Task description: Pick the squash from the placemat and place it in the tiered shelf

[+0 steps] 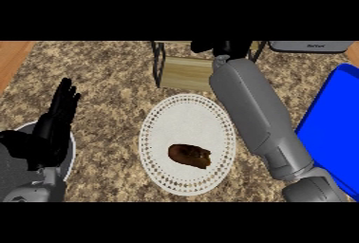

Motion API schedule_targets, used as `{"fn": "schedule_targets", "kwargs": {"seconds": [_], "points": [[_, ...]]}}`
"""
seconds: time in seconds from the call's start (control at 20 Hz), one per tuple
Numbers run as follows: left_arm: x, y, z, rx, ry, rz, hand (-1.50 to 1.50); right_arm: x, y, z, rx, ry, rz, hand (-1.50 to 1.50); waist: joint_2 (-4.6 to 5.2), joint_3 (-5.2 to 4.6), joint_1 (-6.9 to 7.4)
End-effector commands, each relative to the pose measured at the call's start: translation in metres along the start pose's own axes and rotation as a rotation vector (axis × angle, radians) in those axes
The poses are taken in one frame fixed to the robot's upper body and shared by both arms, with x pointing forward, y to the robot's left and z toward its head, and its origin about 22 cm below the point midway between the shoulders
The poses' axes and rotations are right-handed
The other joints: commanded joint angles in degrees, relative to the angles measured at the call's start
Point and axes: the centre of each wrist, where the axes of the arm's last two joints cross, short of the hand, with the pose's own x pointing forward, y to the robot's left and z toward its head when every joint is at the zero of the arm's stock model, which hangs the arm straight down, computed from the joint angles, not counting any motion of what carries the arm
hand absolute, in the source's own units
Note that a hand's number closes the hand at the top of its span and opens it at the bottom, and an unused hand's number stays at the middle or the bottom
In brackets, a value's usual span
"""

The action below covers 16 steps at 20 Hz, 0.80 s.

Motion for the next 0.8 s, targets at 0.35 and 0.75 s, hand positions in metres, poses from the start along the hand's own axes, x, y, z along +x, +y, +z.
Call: {"fn": "schedule_targets", "kwargs": {"seconds": [0.35,0.75], "points": [[0.000,0.008,-0.002,-0.011,0.015,-0.004,0.00,0.009,-0.001,-0.019,0.068,-0.023,-0.129,-1.50,-0.10,0.00,-0.16],[-0.020,0.013,0.007,0.022,0.026,0.007,0.00,0.023,-0.028,-0.027,-0.063,-0.063,-0.321,-1.50,-0.58,-0.03,-1.41]]}}
